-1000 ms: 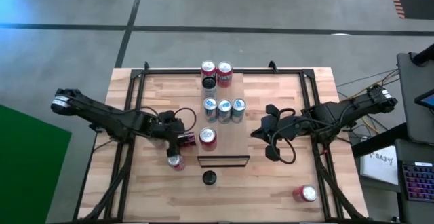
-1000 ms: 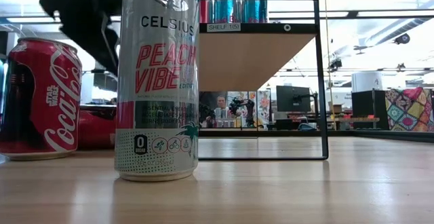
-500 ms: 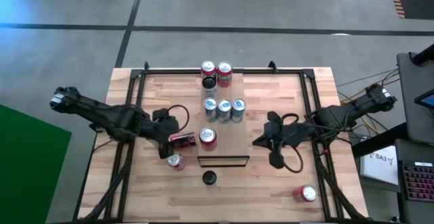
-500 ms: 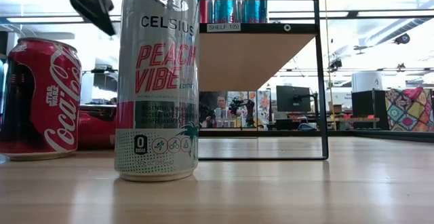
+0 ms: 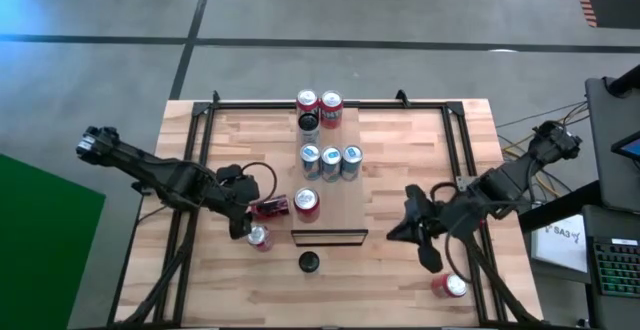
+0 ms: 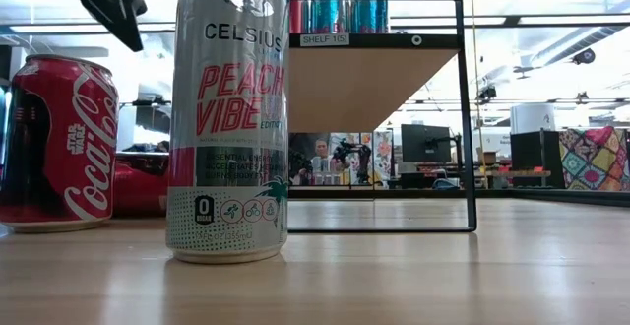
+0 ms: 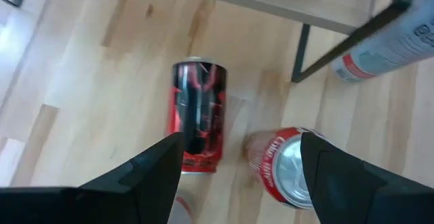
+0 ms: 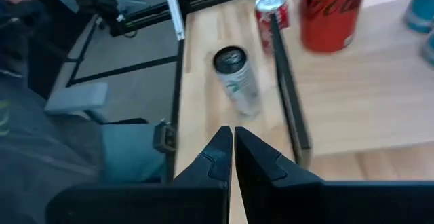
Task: Place canned beverage on shelf
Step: Put the left white pink soda can on the shelf aligned with the other white pink soda can
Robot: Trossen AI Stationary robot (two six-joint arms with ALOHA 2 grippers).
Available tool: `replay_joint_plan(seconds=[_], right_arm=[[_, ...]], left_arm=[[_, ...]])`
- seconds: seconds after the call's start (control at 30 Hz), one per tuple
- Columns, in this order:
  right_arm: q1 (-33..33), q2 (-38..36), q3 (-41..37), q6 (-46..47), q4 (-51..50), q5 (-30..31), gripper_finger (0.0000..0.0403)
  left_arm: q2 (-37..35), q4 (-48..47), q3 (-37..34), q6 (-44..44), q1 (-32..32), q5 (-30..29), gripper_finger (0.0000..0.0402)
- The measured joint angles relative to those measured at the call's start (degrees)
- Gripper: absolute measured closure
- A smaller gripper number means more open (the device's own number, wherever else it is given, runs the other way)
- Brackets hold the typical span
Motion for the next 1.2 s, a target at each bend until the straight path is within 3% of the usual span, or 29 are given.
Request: replay_joint_plan(seconds=[0.23, 0.6, 0.87, 1.2], right_arm=[[2.52, 2.39, 0.00, 1.59, -0.29, 0.39, 0.0394], [2.39, 4.65, 0.00, 0.67, -0.22, 0.49, 0.0394], [2.39, 4.61, 0.00, 0.18, -0.20, 0.60, 0.0394], [2.37, 4.61, 0.00, 0.18, -0.20, 0.60, 0.0394]], left_arm=[[0.48, -2.58, 2.45, -2.68, -1.54, 0.18, 0.0138], [0.42, -25.55, 11.45, -24.96, -1.91, -1.64, 0.0138], [0.40, -30.37, 7.50, -34.38, -1.79, 0.22, 0.0138], [0.42, -29.66, 1.31, -37.58, -1.76, 2.12, 0.0138]])
